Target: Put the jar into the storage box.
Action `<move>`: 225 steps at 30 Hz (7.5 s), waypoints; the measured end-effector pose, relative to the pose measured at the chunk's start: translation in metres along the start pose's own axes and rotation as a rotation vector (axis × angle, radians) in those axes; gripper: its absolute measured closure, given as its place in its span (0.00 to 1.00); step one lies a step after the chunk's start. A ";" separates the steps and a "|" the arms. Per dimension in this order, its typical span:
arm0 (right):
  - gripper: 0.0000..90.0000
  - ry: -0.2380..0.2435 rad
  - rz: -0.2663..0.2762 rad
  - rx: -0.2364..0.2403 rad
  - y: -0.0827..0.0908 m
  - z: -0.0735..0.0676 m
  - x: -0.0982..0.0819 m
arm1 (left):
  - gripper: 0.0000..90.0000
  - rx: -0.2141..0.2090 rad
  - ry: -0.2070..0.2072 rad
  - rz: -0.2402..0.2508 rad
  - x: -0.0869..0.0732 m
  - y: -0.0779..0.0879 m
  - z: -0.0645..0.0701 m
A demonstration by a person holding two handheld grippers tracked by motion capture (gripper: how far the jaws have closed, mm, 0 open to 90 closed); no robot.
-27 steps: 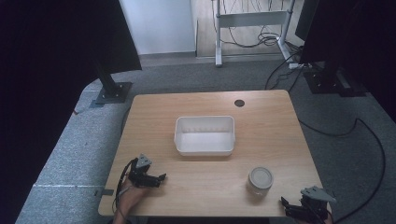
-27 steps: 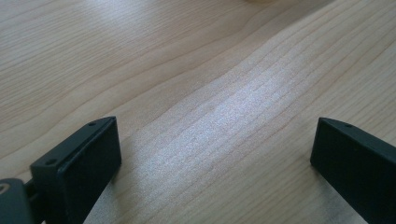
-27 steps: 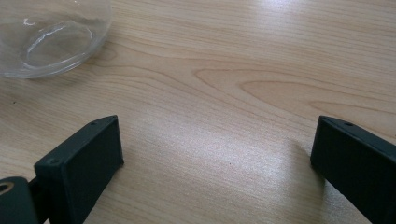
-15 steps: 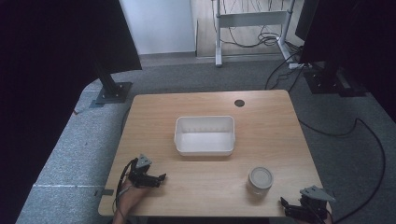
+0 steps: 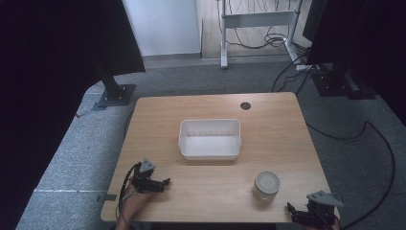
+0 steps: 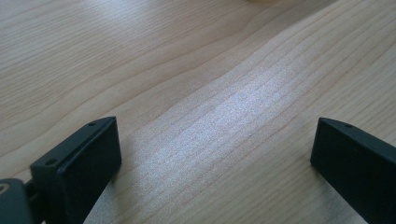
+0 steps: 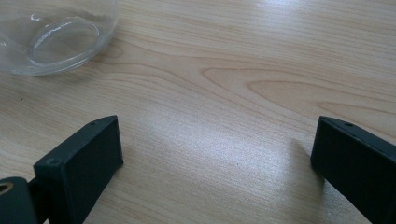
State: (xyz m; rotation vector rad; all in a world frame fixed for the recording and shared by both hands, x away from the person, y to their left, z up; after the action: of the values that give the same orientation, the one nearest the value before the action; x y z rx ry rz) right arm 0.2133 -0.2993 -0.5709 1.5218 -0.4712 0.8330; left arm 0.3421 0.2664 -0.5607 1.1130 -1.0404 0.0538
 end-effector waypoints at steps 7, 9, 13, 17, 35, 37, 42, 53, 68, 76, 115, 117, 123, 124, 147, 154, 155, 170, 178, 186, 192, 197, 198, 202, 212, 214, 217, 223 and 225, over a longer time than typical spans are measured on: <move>0.03 -0.002 -0.004 0.014 0.001 -0.001 0.001 | 0.02 0.001 0.000 0.000 0.000 0.000 0.000; 0.02 -0.004 0.001 0.013 0.002 -0.002 0.002 | 0.02 0.001 0.000 0.000 0.000 0.000 0.000; 0.01 -0.003 0.014 0.019 0.004 -0.003 0.005 | 0.02 0.002 0.000 0.000 0.000 0.000 0.000; 0.01 0.005 0.021 0.028 0.005 -0.006 0.007 | 0.02 0.003 0.001 -0.001 0.000 0.000 0.000; 0.00 0.018 0.059 0.079 0.011 -0.016 0.020 | 0.02 0.011 0.008 -0.001 0.000 0.000 0.000; 0.00 0.025 0.063 0.083 0.011 -0.018 0.022 | 0.02 0.012 0.008 -0.001 0.000 0.000 0.000; 0.01 0.037 0.072 0.090 0.011 -0.022 0.027 | 0.02 0.014 0.011 0.000 0.000 0.000 0.000; 0.00 0.051 0.088 0.132 0.010 -0.032 0.035 | 0.02 0.018 0.015 0.000 0.000 0.000 0.000; 0.00 0.098 0.110 0.182 0.004 -0.047 0.047 | 0.02 0.019 0.017 0.001 0.000 0.000 0.000; 0.00 0.114 0.117 0.200 0.000 -0.054 0.052 | 0.02 0.019 0.017 0.001 0.000 0.000 0.000; 0.10 0.161 0.071 0.202 -0.031 -0.078 0.069 | 0.02 0.019 0.014 -0.001 0.000 0.000 0.000; 0.10 0.159 0.069 0.196 -0.030 -0.078 0.069 | 0.02 0.019 0.014 -0.001 0.000 0.000 0.000; 0.10 0.140 0.059 0.179 -0.028 -0.081 0.071 | 0.02 0.019 0.014 -0.001 0.000 0.000 0.000; 0.10 0.139 0.064 0.179 -0.028 -0.081 0.071 | 0.02 0.019 0.014 -0.001 0.000 0.000 0.000; 0.10 0.182 0.073 0.201 -0.034 -0.104 0.104 | 0.02 0.019 0.017 0.001 0.000 0.000 0.000; 0.10 0.184 0.066 0.216 -0.040 -0.111 0.111 | 0.02 0.019 0.016 0.001 0.000 0.000 0.000; 0.10 0.184 0.066 0.218 -0.041 -0.112 0.113 | 0.02 0.019 0.016 0.001 0.000 0.000 0.000; 0.10 0.198 0.084 0.244 -0.049 -0.127 0.137 | 0.02 0.023 0.017 0.001 0.000 0.000 0.000; 0.10 0.207 0.088 0.256 -0.053 -0.134 0.148 | 0.02 0.023 0.017 0.000 0.000 0.000 0.000; 0.10 0.206 0.092 0.265 -0.059 -0.139 0.159 | 0.02 0.023 0.015 -0.002 0.000 0.000 0.000; 0.10 0.212 0.094 0.271 -0.063 -0.145 0.165 | 0.02 0.023 0.015 -0.002 0.000 0.000 0.000; 0.10 0.215 0.100 0.280 -0.066 -0.151 0.170 | 0.02 0.023 0.015 -0.002 0.000 0.000 0.000; 0.10 0.216 0.099 0.283 -0.067 -0.152 0.171 | 0.02 0.022 0.015 -0.002 0.000 0.000 0.000; 0.10 0.224 0.099 0.284 -0.071 -0.156 0.175 | 0.02 0.022 0.015 -0.002 0.000 0.000 0.000; 0.10 0.233 0.104 0.293 -0.080 -0.169 0.188 | 0.02 0.022 0.015 -0.001 0.000 0.000 0.000; 0.10 0.238 0.105 0.292 -0.082 -0.172 0.190 | 0.02 0.022 0.016 -0.001 0.000 0.000 0.000; 0.10 0.238 0.108 0.294 -0.085 -0.175 0.194 | 0.02 0.022 0.017 0.000 0.000 0.000 0.000; 0.10 0.242 0.108 0.291 -0.089 -0.181 0.201 | 0.02 0.022 0.016 -0.001 0.000 0.000 0.000; 0.10 0.240 0.106 0.288 -0.091 -0.183 0.203 | 0.02 0.022 0.016 -0.001 0.000 0.000 0.000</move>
State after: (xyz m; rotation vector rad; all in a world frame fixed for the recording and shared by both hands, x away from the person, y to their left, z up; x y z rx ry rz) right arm 0.3708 -0.0717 -0.4900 1.6417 -0.2639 1.1913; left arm 0.3418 0.2666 -0.5606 1.1312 -1.0273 0.0731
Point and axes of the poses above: each handheld gripper's, and its own axes: y roughly backward along the jaws, x roughly out of its top, z roughly to its right, the point moved 1 cm from there along -y, roughly forward along the jaws, and after that the axes turned 5 degrees about -x, right-handed, at the moved point
